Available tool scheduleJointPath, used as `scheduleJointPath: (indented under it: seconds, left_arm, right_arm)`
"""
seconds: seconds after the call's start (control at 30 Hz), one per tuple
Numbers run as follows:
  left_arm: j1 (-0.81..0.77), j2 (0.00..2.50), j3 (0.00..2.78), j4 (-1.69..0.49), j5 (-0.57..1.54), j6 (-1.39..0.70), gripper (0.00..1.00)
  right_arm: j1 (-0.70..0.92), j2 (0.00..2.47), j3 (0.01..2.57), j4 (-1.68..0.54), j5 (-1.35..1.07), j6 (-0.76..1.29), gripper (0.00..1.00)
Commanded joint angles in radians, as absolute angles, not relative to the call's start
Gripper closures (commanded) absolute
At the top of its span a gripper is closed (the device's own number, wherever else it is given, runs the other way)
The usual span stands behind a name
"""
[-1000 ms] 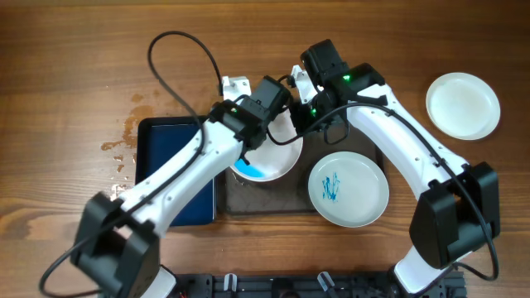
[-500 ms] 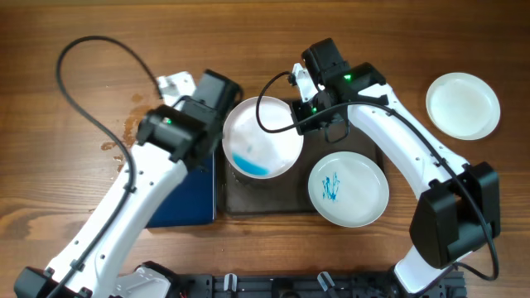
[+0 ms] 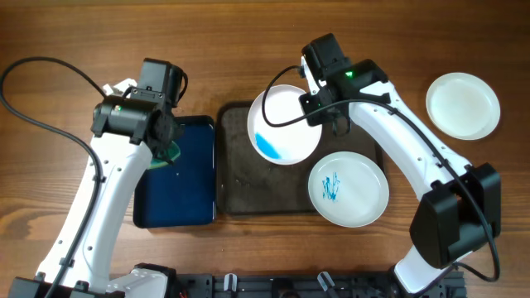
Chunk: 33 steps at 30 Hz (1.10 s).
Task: Clean dirty plates on tray and stack at the side
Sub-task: 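Move the sponge back left to the water tray with the left gripper, then lift the plate with the right gripper and tilt it over the blue tray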
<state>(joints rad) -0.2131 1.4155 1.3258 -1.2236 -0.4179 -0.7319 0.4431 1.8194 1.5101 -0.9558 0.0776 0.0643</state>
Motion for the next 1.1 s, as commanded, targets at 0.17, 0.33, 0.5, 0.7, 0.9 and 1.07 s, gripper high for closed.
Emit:
scheduleJointPath:
  seconds: [0.17, 0.33, 0.5, 0.7, 0.9, 1.07]
  left_arm:
    - [-0.208, 1.402, 1.344, -1.204, -0.4, -0.737, 0.96]
    - [-0.208, 1.402, 1.344, -1.147, -0.359, -0.685, 0.96]
    - [-0.178, 1.402, 1.344, -1.091, -0.351, -0.68, 0.96]
    - [-0.057, 1.402, 1.345, -1.075, -0.321, -0.632, 0.96]
    - [0.1, 1.399, 1.346, -1.069, -0.223, -0.58, 0.96]
    - [0.172, 1.367, 1.346, -1.068, -0.201, -0.572, 0.96]
  right_arm:
    - [0.441, 1.795, 1.552, -0.942, 0.095, 0.051, 0.96]
    - [0.441, 1.795, 1.554, -0.908, -0.221, 0.063, 0.95]
    - [0.469, 1.795, 1.554, -0.86, -0.356, 0.108, 0.96]
    - [0.545, 1.795, 1.557, -0.815, -0.33, 0.141, 0.95]
    - [0.61, 1.805, 1.594, -0.792, -0.268, 0.157, 0.95]
    - [0.652, 1.875, 1.686, -0.793, -0.262, 0.157, 0.96]
